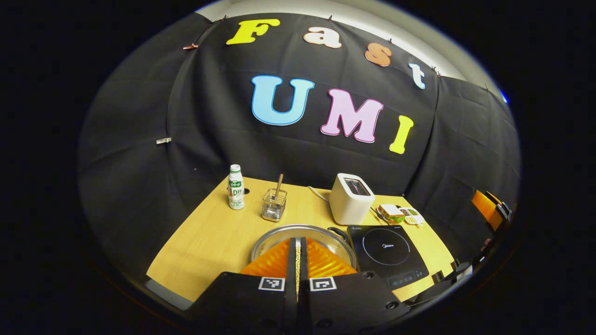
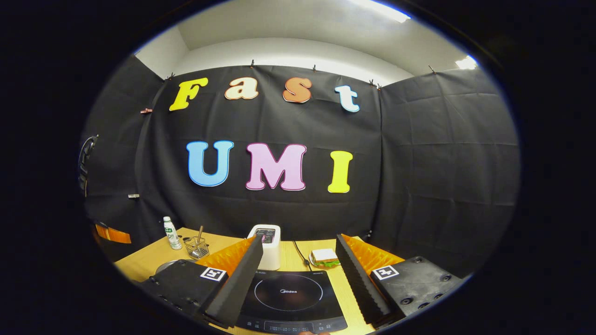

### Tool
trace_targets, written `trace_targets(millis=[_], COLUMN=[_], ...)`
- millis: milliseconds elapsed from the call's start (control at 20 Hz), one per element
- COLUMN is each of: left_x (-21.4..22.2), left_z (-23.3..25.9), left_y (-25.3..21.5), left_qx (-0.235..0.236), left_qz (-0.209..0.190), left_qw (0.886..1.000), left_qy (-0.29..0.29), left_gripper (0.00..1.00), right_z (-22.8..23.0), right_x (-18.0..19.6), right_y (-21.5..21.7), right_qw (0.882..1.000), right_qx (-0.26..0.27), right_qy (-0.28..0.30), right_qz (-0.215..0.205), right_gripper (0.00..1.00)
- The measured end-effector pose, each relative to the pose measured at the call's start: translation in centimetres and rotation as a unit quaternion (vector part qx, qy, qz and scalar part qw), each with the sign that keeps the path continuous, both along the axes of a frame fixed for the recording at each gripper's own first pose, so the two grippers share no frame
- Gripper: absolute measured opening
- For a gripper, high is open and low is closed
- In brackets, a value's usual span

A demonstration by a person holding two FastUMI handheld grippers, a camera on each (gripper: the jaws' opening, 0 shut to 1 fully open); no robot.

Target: First push the handle of the pot to place it horizontally, then grasp the pot with both hands and set it on the induction cooktop.

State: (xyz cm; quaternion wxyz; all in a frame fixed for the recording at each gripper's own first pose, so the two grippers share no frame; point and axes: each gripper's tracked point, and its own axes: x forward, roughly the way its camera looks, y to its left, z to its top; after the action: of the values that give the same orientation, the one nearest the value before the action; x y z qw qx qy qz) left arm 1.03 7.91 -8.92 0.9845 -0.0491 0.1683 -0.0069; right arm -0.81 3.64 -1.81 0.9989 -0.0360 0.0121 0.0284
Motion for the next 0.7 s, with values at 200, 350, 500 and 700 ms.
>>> trace_targets(millis=[200,350,500,700], left_x=[-1.0,-1.8,-2.4,-2.8], left_z=[-4.3,-7.6,-10.1,-13.2], left_y=[1.2,1.6,1.8,0.7], left_qx=[-0.013,-0.035,-0.035,-0.062], left_qz=[0.015,0.026,0.022,-0.009], left_qw=[0.998,0.996,0.994,0.988], left_qy=[0.051,0.081,0.105,0.142], left_gripper=[0.05,0.05,0.05,0.05], right_z=[-0.8,-1.6,-2.4,-3.3], right_x=[0.2,0.3,0.4,0.7], right_y=[0.1,-0.2,-0.5,-0.5], right_qw=[1.0,1.0,0.999,0.998], right_qx=[0.008,0.011,0.012,0.005], right_qy=[0.012,0.024,0.038,0.055], right_qz=[0.003,0.001,-0.001,0.002], right_gripper=[0.98,0.98,0.98,0.98])
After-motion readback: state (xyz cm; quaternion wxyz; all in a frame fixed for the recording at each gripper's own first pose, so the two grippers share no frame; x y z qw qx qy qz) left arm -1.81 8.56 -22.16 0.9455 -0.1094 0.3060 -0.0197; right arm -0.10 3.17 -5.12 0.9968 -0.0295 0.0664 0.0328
